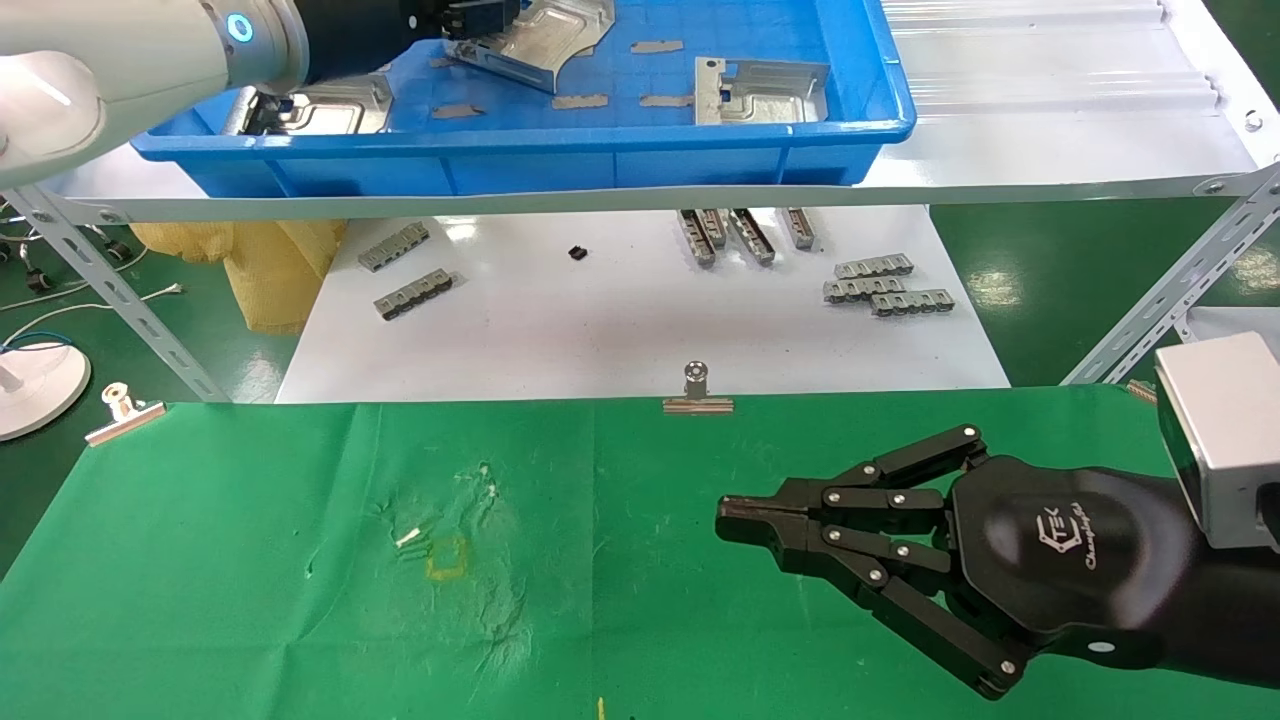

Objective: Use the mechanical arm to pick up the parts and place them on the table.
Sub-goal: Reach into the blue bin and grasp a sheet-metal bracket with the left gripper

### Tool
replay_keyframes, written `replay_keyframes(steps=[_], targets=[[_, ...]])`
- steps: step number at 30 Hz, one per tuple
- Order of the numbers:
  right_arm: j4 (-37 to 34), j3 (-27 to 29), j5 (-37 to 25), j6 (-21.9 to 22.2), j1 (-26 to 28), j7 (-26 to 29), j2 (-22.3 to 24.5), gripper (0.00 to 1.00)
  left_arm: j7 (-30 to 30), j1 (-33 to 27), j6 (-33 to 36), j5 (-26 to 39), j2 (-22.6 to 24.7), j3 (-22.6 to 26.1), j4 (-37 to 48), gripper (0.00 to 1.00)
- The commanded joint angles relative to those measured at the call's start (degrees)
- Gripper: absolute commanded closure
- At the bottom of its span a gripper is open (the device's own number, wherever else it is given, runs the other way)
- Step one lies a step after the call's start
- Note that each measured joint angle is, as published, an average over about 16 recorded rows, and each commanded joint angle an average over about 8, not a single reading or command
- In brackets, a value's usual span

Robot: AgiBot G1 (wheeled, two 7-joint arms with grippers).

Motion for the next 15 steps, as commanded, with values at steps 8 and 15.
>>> replay_keyframes(steps=[8,15], targets=[[0.0,0.0,0.0,0.0,0.0,0.0,0.0,0.0,-1.24,0.53,-0.81,0.69,-0.03,2.13,-1.62,1.0],[0.0,0.0,0.0,0.0,0.0,0.0,0.0,0.0,-1.12,0.87,-1.63,0.28,-0.03,3.22,-2.51,1.0]])
